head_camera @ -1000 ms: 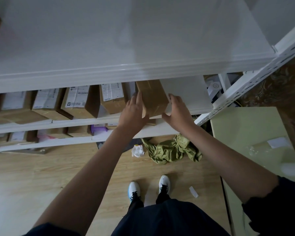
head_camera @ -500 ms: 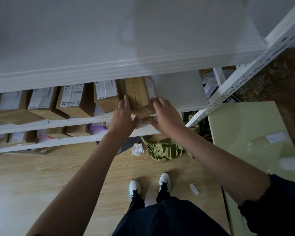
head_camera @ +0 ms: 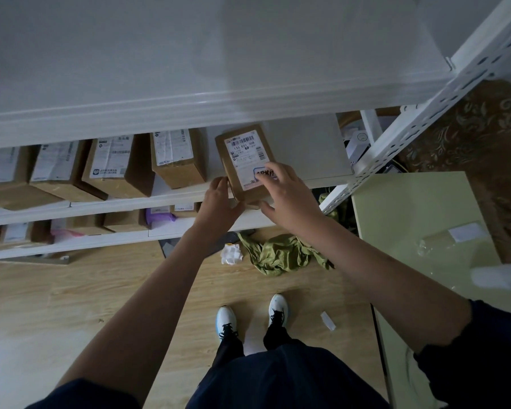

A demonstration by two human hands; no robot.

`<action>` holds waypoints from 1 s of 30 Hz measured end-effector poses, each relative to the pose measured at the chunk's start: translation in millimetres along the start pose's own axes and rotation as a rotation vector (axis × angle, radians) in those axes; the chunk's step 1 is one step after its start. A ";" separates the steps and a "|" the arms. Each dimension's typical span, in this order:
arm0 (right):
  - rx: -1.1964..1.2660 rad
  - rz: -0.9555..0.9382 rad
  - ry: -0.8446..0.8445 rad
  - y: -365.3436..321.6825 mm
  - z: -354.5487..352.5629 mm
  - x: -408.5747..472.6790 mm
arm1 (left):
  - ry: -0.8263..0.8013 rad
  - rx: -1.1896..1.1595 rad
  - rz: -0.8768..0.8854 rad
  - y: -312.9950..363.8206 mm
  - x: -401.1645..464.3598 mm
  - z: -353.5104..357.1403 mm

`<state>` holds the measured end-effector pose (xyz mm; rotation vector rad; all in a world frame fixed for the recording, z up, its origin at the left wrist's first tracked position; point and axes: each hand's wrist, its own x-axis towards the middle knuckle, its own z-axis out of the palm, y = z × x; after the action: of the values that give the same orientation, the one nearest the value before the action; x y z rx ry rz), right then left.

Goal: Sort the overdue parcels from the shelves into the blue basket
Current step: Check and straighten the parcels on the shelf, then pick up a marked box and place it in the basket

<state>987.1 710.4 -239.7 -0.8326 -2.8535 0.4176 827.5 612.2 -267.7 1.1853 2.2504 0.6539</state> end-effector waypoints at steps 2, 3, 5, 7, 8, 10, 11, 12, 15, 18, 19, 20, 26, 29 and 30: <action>0.048 0.035 0.013 7.0 -1.4 -1.2 | 0.004 0.031 0.018 -0.6 1.5 -1.4; 0.065 0.059 0.017 11.2 -2.2 -1.1 | 0.002 0.045 0.021 -1.1 2.3 -2.0; 0.078 0.114 0.001 21.5 -3.8 2.3 | -0.008 0.076 0.028 -1.3 4.6 -3.7; 0.049 0.156 -0.059 33.8 -3.7 11.2 | -0.019 0.122 0.045 -2.2 9.1 -4.8; 0.013 0.169 -0.100 39.1 -3.1 17.1 | -0.024 0.163 0.054 -2.2 11.8 -5.0; -0.072 0.168 -0.168 46.0 -0.7 29.1 | -0.030 0.266 0.072 -2.4 17.7 -5.0; -0.102 0.153 -0.185 48.1 0.9 34.9 | -0.030 0.308 0.078 -2.3 20.8 -4.9; -0.118 0.134 -0.190 49.4 2.6 40.5 | -0.027 0.342 0.081 -2.0 23.6 -4.8; -0.115 0.106 -0.189 51.0 4.5 52.8 | -0.010 0.402 0.060 -2.1 31.0 -5.5; -0.113 0.082 -0.176 53.1 6.2 52.6 | 0.025 0.433 0.056 -1.4 31.7 -5.9; -0.113 0.068 -0.169 53.8 6.8 49.4 | 0.044 0.437 0.076 -1.0 29.5 -5.1; -0.107 0.057 -0.161 54.3 7.2 45.0 | 0.060 0.438 0.095 -0.6 26.0 -4.0; -0.110 -0.002 -0.120 42.3 -5.7 6.0 | 0.107 0.471 0.152 -1.1 -13.2 0.7; -0.127 -0.031 -0.075 30.1 -16.1 -15.3 | 0.184 0.505 0.196 0.9 -39.4 -1.4; -0.127 -0.031 -0.061 25.2 -20.0 -22.4 | 0.203 0.507 0.211 2.5 -48.2 -2.8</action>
<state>1022.8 723.1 -229.5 -0.8077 -2.9715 0.2652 850.8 572.1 -253.8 1.6788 2.5747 0.2893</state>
